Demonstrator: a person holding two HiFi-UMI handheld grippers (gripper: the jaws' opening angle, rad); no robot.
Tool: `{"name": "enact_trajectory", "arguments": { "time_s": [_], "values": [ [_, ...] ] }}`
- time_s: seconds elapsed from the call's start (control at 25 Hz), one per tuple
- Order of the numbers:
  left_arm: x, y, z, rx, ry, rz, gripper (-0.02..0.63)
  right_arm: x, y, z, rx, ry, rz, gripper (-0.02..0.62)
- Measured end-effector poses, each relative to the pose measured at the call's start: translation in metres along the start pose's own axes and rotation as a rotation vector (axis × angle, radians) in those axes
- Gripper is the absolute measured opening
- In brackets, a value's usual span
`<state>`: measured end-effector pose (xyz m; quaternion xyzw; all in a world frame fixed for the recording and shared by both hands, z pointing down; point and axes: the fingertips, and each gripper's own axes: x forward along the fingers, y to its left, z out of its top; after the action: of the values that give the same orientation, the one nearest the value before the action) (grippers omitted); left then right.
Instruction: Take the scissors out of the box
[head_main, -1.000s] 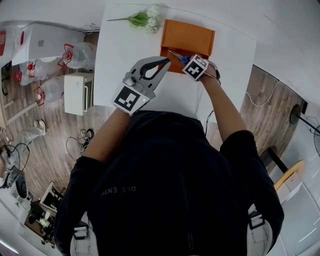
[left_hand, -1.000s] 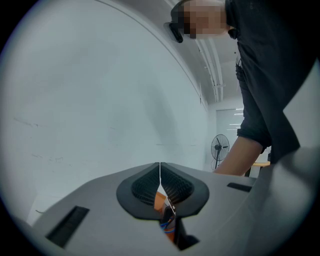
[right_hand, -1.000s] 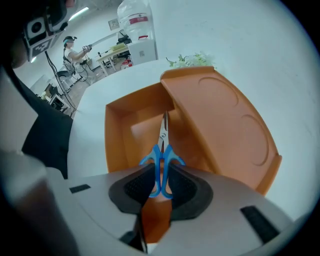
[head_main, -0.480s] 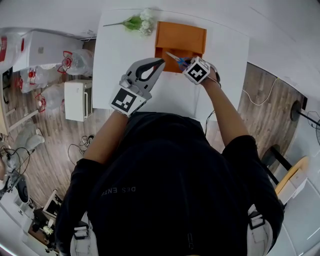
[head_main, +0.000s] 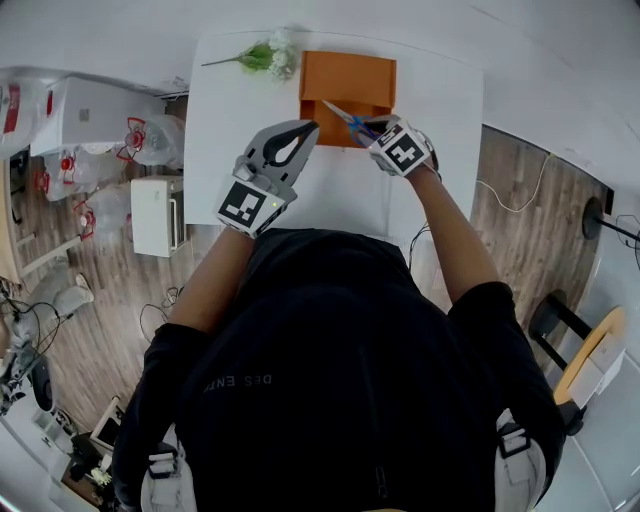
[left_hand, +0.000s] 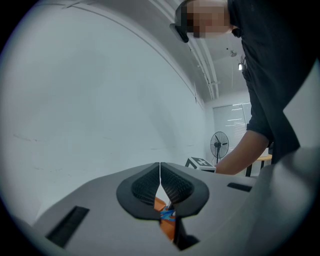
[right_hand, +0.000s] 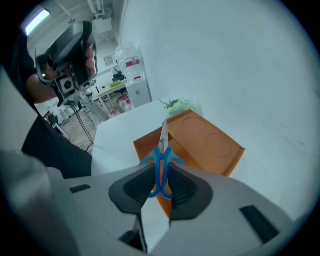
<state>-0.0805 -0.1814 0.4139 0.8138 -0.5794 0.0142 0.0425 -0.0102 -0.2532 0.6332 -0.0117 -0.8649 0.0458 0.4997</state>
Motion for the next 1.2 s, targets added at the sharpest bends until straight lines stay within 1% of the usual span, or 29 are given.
{"name": "enact_trajectory", "arguments": {
  "time_s": [0.24,0.36,0.6,0.8,0.92,1.12,1.2],
  "values": [
    [-0.003,-0.003,0.01,0.009,-0.01,0.001,0.02,-0.041,-0.006,0.031,0.118,-0.254,0.021,0.092],
    [-0.003,-0.004,0.015,0.018,-0.01,0.003,0.02,-0.066,-0.004,0.048,0.138,-0.376,0.016,0.092],
    [-0.002,-0.005,0.022,0.028,-0.021,0.003,0.021,-0.118,0.008,0.081,0.167,-0.588,0.011,0.092],
    [-0.002,-0.009,0.034,0.026,-0.045,-0.008,0.02,-0.166,0.026,0.108,0.141,-0.762,0.021,0.093],
    [-0.002,-0.011,0.041,0.031,-0.056,-0.017,0.021,-0.192,0.038,0.122,0.103,-0.858,0.018,0.094],
    [-0.002,-0.015,0.053,0.042,-0.072,-0.032,0.021,-0.222,0.058,0.137,0.008,-0.953,-0.031,0.094],
    [-0.003,-0.016,0.058,0.047,-0.082,-0.038,0.02,-0.232,0.064,0.14,-0.005,-0.988,-0.053,0.094]
  ]
}}
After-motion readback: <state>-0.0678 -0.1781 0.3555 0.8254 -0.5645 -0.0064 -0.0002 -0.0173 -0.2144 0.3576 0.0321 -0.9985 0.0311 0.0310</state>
